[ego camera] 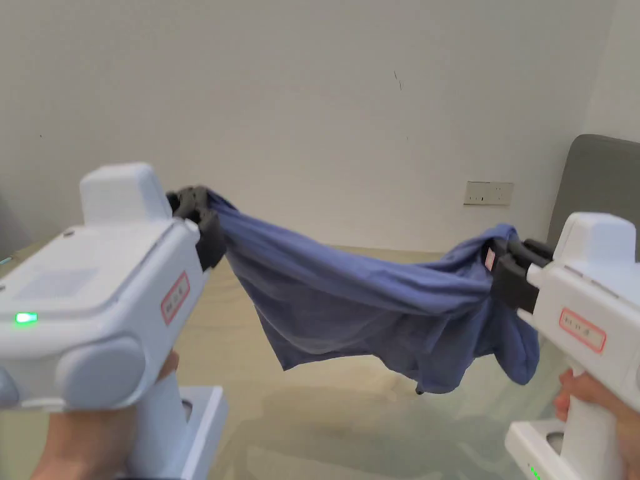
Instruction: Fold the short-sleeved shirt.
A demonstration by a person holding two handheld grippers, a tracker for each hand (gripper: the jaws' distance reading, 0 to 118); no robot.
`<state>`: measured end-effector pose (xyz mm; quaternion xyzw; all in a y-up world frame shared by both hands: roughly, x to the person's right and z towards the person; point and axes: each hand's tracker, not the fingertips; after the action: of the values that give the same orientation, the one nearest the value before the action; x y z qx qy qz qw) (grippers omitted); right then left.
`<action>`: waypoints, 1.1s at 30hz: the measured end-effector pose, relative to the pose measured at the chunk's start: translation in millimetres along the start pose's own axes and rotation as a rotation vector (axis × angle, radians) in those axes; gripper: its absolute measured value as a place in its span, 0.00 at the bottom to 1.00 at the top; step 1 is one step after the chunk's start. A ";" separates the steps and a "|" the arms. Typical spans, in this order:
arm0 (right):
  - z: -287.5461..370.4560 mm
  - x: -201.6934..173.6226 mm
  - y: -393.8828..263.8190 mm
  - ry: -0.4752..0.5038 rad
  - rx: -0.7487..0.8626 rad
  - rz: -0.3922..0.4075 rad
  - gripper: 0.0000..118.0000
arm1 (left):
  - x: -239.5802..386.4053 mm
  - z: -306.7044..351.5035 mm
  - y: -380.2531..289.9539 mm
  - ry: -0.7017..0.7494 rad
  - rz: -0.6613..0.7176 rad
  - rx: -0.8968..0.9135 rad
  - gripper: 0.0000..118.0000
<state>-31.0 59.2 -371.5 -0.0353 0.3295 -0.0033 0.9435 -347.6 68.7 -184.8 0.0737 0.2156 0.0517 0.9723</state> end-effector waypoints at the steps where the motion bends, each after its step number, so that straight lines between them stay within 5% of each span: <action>1: 9.0 -3.5 -18.7 0.004 -0.040 -0.009 0.07 | -3.9 11.2 -17.9 0.009 0.006 -0.048 0.01; 11: 106.6 -26.6 -191.6 0.043 -0.514 -0.012 0.07 | -30.3 148.0 -181.7 0.077 0.049 -0.590 0.01; 19: 111.5 -35.0 -301.3 0.042 -0.911 -0.044 0.07 | -44.3 171.4 -295.6 0.202 0.114 -1.113 0.01; 26: 106.4 -35.6 -328.1 0.007 -0.982 -0.031 0.08 | -48.6 166.9 -309.0 0.214 0.110 -1.152 0.03; 27: 106.5 -33.3 -324.0 0.007 -0.973 -0.049 0.12 | -48.8 165.6 -302.6 0.206 0.117 -1.127 0.08; 28: 108.8 -30.1 -317.0 -0.015 -0.931 -0.076 0.27 | -48.0 165.1 -287.8 0.187 0.128 -1.055 0.24; 31: 128.4 -23.2 -266.9 -0.070 -0.672 -0.028 0.84 | -42.4 161.8 -228.7 0.123 0.091 -0.739 0.90; 33: 142.3 -17.9 -220.9 -0.128 -0.426 0.027 0.91 | -33.0 161.1 -180.9 0.090 0.017 -0.514 0.96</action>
<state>47.4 -151.5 -234.1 -0.2294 0.2627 0.0811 0.9337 -296.1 -133.1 -56.8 -0.1762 0.2378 0.1160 0.9481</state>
